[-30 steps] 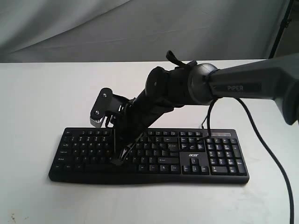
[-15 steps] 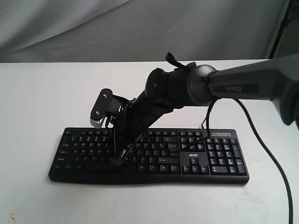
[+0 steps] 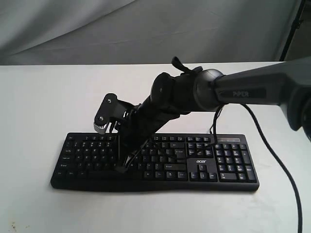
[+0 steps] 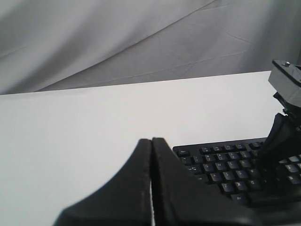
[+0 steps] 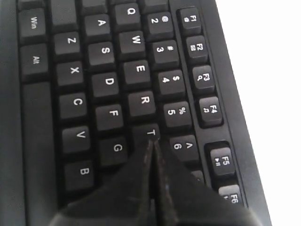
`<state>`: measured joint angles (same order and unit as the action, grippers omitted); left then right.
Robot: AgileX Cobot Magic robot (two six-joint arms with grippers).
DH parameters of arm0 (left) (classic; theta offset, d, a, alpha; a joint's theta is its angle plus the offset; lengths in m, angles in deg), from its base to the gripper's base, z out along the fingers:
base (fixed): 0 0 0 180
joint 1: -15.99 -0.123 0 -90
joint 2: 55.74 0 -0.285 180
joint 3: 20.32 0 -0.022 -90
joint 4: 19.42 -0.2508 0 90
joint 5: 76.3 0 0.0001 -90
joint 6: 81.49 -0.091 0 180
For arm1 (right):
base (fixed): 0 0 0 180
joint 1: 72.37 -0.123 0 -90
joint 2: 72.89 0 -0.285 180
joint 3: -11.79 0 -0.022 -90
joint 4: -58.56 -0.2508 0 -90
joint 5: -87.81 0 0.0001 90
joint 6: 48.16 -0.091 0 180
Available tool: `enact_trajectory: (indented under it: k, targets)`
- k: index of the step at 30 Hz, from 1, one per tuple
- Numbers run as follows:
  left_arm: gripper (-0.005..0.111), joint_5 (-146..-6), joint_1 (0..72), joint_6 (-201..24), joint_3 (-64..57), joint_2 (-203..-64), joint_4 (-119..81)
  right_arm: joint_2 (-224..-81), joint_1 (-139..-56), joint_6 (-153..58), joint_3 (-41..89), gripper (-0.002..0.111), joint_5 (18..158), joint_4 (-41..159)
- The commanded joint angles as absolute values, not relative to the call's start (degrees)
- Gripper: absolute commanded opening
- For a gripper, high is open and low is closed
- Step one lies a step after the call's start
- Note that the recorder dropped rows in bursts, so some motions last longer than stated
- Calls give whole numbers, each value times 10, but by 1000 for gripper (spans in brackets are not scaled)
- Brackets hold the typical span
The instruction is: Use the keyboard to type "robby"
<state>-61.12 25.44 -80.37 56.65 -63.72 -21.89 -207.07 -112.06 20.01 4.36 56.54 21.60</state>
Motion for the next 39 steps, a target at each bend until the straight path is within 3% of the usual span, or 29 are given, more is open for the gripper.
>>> enact_trajectory:
  k: [1,19,39]
  targets:
    - [0,-614,258,-802,569,-635,-222,-2069,-1117,204,43,0,566,215]
    - [0,-614,258,-802,569,-635,-222,-1818,-1127,202,53,0,606,184]
    - [0,-614,258,-802,569,-635,-222,-1462,-1310,201,336,0,927,113]
